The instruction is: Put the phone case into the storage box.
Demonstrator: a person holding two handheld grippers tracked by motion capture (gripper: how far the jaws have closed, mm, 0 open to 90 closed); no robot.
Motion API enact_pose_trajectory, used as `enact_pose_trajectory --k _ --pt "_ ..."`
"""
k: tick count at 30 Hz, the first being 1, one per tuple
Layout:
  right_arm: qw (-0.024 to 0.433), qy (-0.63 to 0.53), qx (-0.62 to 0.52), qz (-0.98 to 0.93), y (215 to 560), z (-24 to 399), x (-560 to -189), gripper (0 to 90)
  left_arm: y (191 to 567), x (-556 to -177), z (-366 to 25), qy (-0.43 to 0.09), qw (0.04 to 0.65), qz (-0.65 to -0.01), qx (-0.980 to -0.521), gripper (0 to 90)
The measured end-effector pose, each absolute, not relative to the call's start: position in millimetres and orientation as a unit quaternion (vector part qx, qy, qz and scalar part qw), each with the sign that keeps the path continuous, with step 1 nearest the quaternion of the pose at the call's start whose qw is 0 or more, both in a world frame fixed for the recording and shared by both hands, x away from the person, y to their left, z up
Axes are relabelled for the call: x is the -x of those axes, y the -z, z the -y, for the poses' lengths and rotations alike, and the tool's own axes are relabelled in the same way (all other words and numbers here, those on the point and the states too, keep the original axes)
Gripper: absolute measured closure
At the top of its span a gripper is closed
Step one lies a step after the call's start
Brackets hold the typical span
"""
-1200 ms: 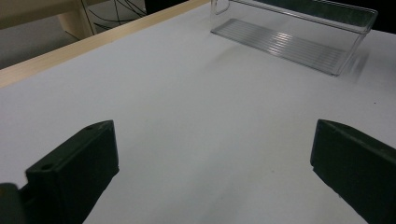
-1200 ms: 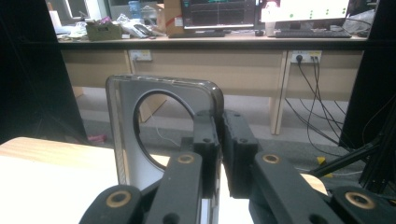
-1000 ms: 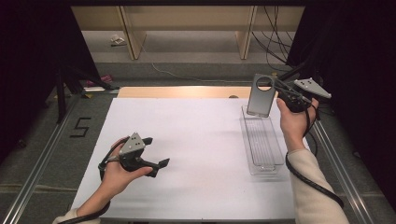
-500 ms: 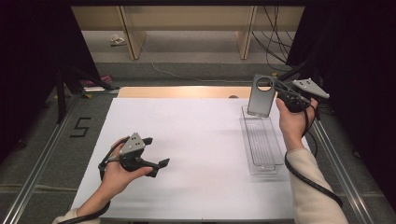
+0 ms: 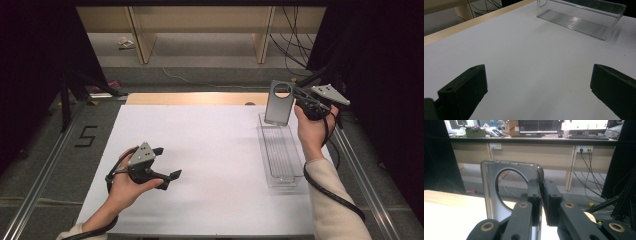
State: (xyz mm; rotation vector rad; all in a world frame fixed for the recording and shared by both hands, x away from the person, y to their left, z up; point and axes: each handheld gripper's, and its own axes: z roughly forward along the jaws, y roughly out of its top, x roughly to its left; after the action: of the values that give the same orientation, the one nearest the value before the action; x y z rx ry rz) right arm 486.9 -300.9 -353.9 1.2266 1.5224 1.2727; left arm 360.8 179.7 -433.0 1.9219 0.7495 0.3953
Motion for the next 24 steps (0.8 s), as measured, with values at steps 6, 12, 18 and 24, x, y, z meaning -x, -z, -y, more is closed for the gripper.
enact_pose_trajectory --k 6,12,18,24 --pt "0.395 -0.497 -0.484 -0.602 356.5 300.4 -489.0 85.2 433.1 -360.9 -179.8 -0.163 0.497 -0.310 -0.794 0.4" --pt "0.395 -0.497 -0.484 -0.603 358.8 299.6 -491.1 85.2 433.2 -361.0 -179.9 -0.163 0.497 -0.310 -0.794 0.5" --pt "0.395 -0.496 -0.484 -0.604 360.3 299.0 -492.4 85.2 433.0 -361.0 -180.0 -0.163 0.497 -0.310 -0.794 0.4" --pt "0.396 -0.494 -0.483 -0.605 361.8 298.4 -493.5 85.2 433.0 -361.0 -180.2 -0.163 0.497 -0.310 -0.794 0.5"
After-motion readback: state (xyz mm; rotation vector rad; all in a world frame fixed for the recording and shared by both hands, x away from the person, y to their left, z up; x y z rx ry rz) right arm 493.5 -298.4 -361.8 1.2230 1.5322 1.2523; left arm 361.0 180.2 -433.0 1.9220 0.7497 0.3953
